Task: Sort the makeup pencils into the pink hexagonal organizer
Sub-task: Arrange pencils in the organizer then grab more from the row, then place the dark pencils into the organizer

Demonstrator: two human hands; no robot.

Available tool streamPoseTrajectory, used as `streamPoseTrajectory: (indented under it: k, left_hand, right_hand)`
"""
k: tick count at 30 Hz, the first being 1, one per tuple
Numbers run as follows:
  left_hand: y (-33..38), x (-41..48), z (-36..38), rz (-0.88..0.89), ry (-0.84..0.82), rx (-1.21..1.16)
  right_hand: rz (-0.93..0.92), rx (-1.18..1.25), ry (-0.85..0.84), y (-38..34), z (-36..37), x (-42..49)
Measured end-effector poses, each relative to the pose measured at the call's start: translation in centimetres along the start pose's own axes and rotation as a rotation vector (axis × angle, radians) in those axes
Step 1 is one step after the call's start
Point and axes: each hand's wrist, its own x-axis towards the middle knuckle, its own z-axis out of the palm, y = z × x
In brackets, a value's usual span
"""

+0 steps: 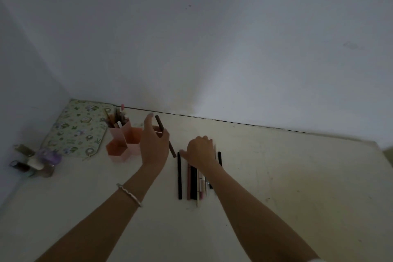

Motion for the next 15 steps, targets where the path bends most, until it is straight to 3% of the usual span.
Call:
streamPoseTrajectory:
  k: [5, 9, 12, 15]
  left_hand:
    - [0.9, 0.7, -1.8, 0.196, 0.062, -0.026]
    - [2.2, 2.8, -5.0, 0.327, 0.262, -0.056]
    - [2.4, 5.5, -8.9, 0.413, 0.454, -0.016]
    - [1.6, 7.0, -11.6, 0.446, 0.524, 0.031]
  right_hand:
    - [-0.04, 0.003, -0.094, -2.8, 3.6, -0.6]
    - [0.135, 0.538, -0.163, -5.4, 1.5, 0.6]
    - [0.165, 0.881, 0.017, -6.4, -2.6, 1.8]
    - [0.129, 1.049, 0.256, -7.1, -5.9, 2.2]
